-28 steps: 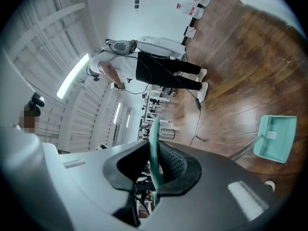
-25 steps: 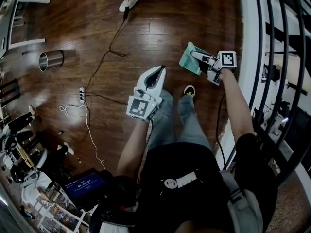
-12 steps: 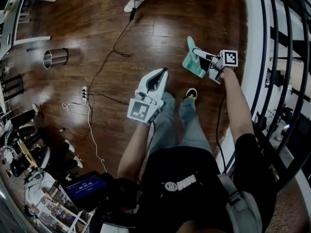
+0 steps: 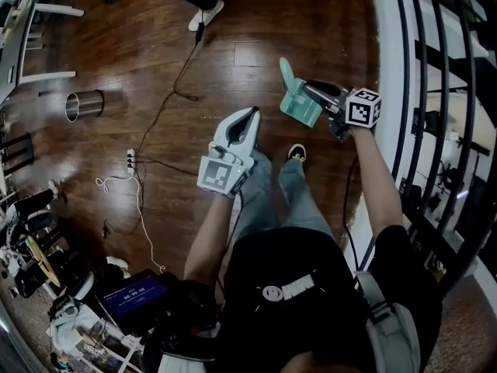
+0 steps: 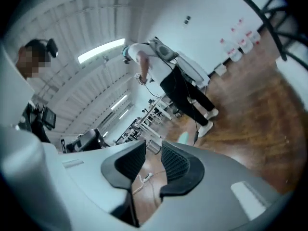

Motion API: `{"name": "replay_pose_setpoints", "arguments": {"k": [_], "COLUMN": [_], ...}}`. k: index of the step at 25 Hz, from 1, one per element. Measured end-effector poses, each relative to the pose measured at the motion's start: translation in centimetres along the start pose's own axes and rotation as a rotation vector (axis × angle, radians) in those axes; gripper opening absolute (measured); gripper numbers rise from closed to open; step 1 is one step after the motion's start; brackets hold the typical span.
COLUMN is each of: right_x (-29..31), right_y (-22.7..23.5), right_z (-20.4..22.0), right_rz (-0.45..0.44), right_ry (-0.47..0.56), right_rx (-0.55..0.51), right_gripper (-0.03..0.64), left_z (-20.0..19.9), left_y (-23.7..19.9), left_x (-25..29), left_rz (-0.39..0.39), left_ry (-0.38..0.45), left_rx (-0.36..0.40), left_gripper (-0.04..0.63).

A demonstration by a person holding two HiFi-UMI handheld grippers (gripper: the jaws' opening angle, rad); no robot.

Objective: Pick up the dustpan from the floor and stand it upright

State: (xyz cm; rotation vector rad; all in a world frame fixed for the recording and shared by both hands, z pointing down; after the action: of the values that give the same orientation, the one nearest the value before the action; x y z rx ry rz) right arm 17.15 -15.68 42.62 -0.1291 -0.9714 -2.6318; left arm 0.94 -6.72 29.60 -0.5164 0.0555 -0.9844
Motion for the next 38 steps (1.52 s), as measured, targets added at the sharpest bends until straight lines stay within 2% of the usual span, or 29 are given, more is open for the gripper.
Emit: {"name": "replay_pose_setpoints", "arguments": {"k": [3,5,8,10,14,17,23,25,27,29,32,38], "right_x": [-2.3,-3.2,-3.7,-4.2,-5.7,-6.3,-7.4,-7.1,-6.4,-5.9,-6.7,-8.4], "right_y": [-7.1,-10.9,-15.2,-18.5,-24.8,-28.3,-35.0,-36.9,-38.5,-39.5,-40.2,-40.3], "right_z": [-3.9,-5.8,-7.8,-8.0,-6.8,-5.9,-4.2,-2.9,-1.8,-1.1,-0.3,0.3], "right_rz": [0.080,0.128,0.179,0.188,0.203,0.235,0.284,0.297,0.306,0.325,0.349,0.356], "right_ry": [0.091,0.145,0.189,0.198,0.203,0.210,0.259,0.260,0.257,0.254,0.248,0.254], "right_rx": [-0.273,-0.409,-0.549,-0.606,-0.670,-0.724,-0.757,-0.773,-0.780,-0.786,-0.771,-0.778], "right_gripper": [0.052,0.018,0.005,0.003,0.003,0.003,0.003,0.003,0.003,0.003,0.003,0.002], "left_z": [-1.9,-2.8,-4.0,-4.0,-3.4,-3.6,-5.6,-6.6,-6.4,-4.9,-4.2,-3.2], "left_y": [2.8,4.0,5.1,6.3,8.4,10.0,14.0,15.1,15.1,14.5,16.0,18.5], "left_x": [-1.6,-2.1,-2.6,-4.0,-7.7,-9.8,-15.2,-17.2,-19.1,-20.2,-20.7,-20.5], "left_rz": [0.025,0.028,0.021,0.041,0.064,0.082,0.120,0.135,0.156,0.148,0.132,0.158], "left_ry": [0.021,0.022,0.033,0.055,0.098,0.126,0.163,0.185,0.233,0.190,0.139,0.128], "left_rx": [0.037,0.050,0.052,0.068,0.107,0.080,0.077,0.099,0.153,0.171,0.152,0.175], "left_gripper": [0.018,0.018,0.018,0.018,0.018,0.018,0.018,0.018,0.018,0.018,0.018,0.018]}}
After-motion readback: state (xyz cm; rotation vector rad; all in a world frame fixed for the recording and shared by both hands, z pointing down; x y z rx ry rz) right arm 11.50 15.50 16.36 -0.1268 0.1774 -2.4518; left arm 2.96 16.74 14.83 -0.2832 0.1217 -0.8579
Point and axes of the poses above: the fingertips, and each gripper's own axes: x forward along the fingers, y to its right, z out of its underside, the point moved 3 cm from there along -x, backward along the fingers, and after that the axes turned 14 degrees about -x, right-handed, at the moved point
